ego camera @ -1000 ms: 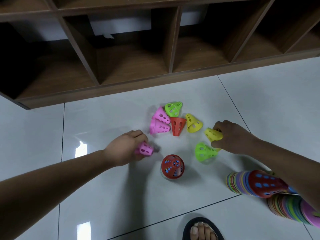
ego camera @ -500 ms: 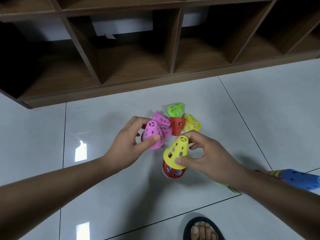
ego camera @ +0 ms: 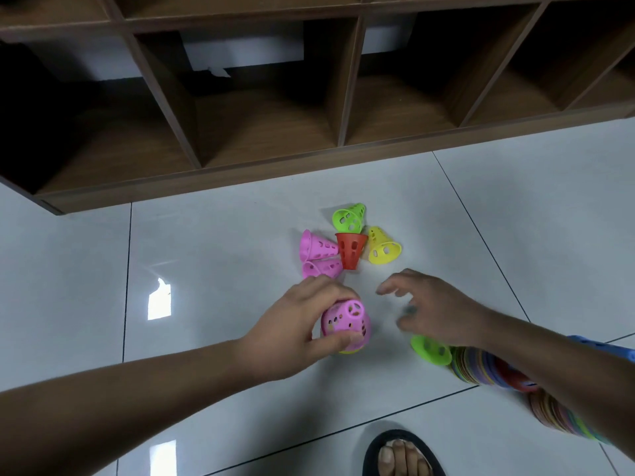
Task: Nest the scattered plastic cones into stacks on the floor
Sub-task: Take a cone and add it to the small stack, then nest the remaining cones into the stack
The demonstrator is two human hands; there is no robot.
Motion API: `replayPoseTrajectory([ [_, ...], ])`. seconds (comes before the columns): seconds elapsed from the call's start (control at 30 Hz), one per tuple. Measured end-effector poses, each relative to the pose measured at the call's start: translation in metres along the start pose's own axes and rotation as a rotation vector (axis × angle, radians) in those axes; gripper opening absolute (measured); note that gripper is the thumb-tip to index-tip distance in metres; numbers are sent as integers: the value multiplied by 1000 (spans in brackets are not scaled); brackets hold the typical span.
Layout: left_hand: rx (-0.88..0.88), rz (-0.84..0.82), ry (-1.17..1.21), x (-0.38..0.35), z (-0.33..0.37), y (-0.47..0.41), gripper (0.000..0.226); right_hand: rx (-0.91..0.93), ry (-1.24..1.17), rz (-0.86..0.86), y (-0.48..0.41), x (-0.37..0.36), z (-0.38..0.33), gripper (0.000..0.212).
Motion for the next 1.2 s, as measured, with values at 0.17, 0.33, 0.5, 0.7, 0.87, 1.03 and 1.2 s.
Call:
replayPoseTrajectory([
  [0.17, -39, -116, -106, -22, -14, 4, 50, -350, 429, 13, -9, 11, 52, 52],
  [0.33, -81, -222, -238, -22, -32, 0, 76, -448, 526, -119, -10, 0, 60, 57],
  [0.5, -70, -286, -251, -21, -50, -7, 83, -417, 507, -121, -15, -16, 53, 58],
  [0.7, 13, -171, -391, -16, -75, -26, 76, -362, 459, -122, -8, -42, 55, 57],
  [0.87, 68, -211, -478, -11, -90, -36, 80, -290, 279, -70, 9, -65, 53, 53],
  [1.03, 209, -189, -464, -9, -110, -30, 62, -248, 103, -10, 17, -71, 54, 86],
  [1.2, 366, -209, -431, -17, -118, -18, 58, -241, 74, -70, 17, -73, 56, 81],
])
Point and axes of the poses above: each hand's wrist, its own y-axis away from the middle knuckle, its own x-axis out of the back of the hand, z = x × y, the point moved 4 cm from there along -y, towards the middle knuckle, and after that the axes turned 14 degrees about -y, right-handed, at the moved point
